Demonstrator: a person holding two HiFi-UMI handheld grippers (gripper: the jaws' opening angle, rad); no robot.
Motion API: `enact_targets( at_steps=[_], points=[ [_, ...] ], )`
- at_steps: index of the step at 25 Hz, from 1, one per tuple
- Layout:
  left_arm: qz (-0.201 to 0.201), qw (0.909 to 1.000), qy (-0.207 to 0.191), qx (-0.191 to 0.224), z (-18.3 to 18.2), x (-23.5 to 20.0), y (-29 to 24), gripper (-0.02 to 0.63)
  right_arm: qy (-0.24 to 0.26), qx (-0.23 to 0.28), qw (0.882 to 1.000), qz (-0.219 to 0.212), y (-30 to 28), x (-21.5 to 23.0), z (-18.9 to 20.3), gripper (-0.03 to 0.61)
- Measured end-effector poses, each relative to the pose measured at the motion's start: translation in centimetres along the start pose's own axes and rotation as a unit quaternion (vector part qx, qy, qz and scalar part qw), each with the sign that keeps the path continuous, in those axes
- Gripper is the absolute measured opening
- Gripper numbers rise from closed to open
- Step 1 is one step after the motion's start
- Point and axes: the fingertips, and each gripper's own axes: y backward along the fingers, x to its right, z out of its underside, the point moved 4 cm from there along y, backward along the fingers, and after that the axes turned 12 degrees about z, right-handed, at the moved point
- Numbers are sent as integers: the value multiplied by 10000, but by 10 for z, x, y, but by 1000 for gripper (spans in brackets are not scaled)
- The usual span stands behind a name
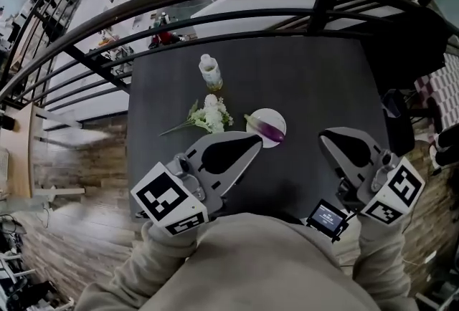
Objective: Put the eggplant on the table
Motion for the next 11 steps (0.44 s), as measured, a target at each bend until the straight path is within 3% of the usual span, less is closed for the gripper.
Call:
enact_targets(
  at_steps=[11],
  points=[
    [145,9999,58,-70,4,5,0,5,21,-85,10000,-33,-4,-5,5,14]
  ],
)
